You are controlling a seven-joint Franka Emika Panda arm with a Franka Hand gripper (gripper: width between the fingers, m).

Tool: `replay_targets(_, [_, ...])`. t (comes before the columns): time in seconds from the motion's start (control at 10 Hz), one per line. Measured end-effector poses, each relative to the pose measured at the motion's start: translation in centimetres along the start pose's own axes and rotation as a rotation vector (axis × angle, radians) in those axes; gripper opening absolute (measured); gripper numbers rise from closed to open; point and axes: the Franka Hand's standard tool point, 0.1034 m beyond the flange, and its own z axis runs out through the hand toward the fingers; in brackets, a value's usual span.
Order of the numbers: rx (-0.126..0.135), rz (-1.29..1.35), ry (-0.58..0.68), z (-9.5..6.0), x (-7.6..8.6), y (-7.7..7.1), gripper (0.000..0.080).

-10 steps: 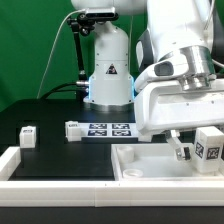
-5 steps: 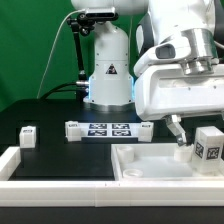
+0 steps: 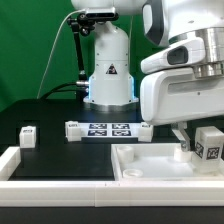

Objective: Assemble one leg

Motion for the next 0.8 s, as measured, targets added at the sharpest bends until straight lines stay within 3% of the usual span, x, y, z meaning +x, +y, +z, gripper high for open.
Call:
replay_targets(0.2, [0.03,0.003,-0.108,-0.3,0.4,-0.2,0.0649])
replay_targets(0.3, [0.056,0.011,-0.227,-0.3,-0.7,-0.7,0.0649])
replay_targets(0.6, [0.059,0.013,-0.219,-0.2,-0.1,-0.5,0.0649])
replay_targets(0.8, [0.059,0.013,-0.22,-0.2,-0.1,-0.5,0.0412])
